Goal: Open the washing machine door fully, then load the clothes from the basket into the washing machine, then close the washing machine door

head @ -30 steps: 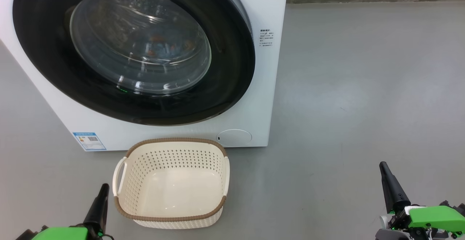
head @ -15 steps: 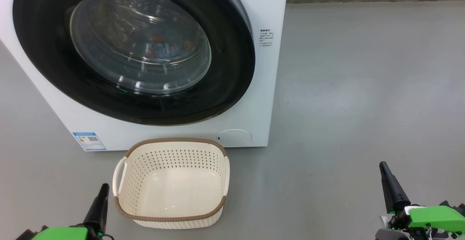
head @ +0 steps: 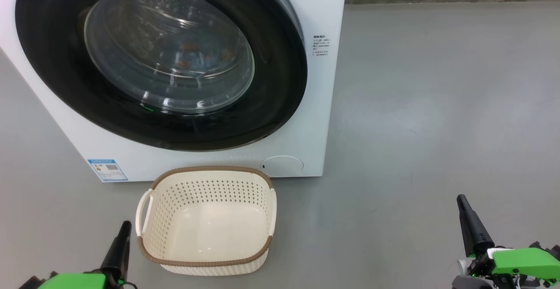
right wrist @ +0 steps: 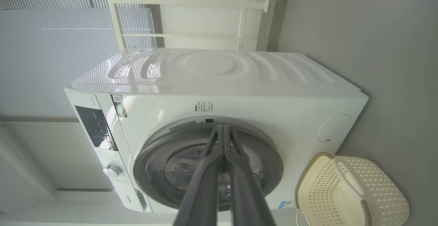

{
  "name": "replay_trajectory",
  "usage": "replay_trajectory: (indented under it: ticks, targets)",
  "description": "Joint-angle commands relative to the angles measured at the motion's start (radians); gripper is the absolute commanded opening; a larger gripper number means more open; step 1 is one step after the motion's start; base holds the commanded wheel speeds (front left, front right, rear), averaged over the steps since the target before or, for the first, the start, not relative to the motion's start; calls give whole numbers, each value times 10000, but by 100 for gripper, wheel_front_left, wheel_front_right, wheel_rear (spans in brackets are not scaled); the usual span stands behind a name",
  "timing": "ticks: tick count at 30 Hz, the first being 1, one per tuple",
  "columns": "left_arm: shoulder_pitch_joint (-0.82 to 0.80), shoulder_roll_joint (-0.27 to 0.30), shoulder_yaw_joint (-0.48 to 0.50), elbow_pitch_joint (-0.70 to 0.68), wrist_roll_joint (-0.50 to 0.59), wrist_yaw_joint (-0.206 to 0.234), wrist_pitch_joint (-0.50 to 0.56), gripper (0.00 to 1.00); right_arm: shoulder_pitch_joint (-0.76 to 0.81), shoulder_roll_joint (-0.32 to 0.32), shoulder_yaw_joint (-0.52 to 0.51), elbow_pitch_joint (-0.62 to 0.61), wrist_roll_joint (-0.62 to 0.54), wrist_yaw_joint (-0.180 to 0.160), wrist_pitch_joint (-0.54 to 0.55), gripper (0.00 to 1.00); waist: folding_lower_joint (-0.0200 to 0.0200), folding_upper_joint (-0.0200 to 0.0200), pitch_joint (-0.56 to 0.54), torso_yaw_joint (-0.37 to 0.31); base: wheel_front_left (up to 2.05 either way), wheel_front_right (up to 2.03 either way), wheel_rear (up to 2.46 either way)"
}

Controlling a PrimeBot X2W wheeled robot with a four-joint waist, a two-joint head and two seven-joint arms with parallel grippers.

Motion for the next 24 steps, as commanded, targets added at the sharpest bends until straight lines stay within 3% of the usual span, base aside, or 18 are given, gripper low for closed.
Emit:
replay_trajectory:
  ticks: [1, 24]
  targets:
    - [-428, 124, 352, -296, -80, -29, 66, 0, -278, -31, 220, -299, 106, 17, 80, 0, 0, 0, 0, 0, 0, 0, 0]
    - [-428, 123, 353, -296, -79, -29, 67, 0, -278, -29, 218, -299, 104, 17, 82, 0, 0, 0, 0, 0, 0, 0, 0]
